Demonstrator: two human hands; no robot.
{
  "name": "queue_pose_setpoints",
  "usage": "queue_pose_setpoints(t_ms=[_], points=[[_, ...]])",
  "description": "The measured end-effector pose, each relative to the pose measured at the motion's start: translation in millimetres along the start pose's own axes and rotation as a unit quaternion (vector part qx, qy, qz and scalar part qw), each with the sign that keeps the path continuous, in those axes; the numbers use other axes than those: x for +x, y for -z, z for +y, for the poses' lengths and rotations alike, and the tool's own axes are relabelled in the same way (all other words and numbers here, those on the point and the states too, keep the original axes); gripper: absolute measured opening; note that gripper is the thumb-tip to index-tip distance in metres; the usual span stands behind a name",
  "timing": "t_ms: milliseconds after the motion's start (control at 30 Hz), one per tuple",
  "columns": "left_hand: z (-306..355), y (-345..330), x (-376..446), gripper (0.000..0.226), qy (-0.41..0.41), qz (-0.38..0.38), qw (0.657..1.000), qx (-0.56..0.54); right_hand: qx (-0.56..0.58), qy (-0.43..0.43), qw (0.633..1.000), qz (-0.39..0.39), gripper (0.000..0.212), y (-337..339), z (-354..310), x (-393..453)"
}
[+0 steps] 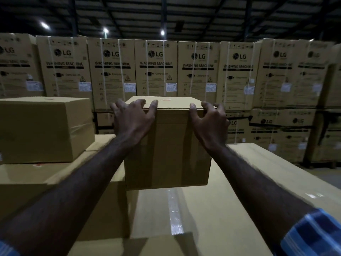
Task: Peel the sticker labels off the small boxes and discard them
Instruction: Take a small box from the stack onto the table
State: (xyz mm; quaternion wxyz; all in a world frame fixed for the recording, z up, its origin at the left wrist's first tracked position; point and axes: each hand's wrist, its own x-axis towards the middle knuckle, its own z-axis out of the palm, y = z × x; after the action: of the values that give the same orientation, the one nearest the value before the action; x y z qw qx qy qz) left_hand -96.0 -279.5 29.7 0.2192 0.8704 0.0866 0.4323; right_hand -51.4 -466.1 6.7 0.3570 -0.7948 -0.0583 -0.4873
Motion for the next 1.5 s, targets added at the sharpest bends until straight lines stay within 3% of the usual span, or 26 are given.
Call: queue_pose_setpoints(t_ms=[233,567,1200,1500], points=[[54.5,-44.9,-70.3,0.064,0.028,-0.043,0.999,0.001,-0.030,-0.022,0.999,-0.032,0.053,60.9,78.6,-27.1],[59.3,-86.9,-181.5,0.058,0.083,-0.109,0.991,-0.011,-0.021,-0.087,0.992,-0.093,0.051,90.8,150.0,-113.0],[36.5,-101.5,-258.5,0.051,0.130,-0.176,0.976,-0.020,-0.016,-0.079,0.986,-0.145,0.044,98.6,189.3,-188.7],[28.8,-102.6,-254.1,0.069,0.053,-0.251,0.964,0.071,-0.037,-0.038,0.972,-0.227,0.051,100.4,196.9,-182.4]])
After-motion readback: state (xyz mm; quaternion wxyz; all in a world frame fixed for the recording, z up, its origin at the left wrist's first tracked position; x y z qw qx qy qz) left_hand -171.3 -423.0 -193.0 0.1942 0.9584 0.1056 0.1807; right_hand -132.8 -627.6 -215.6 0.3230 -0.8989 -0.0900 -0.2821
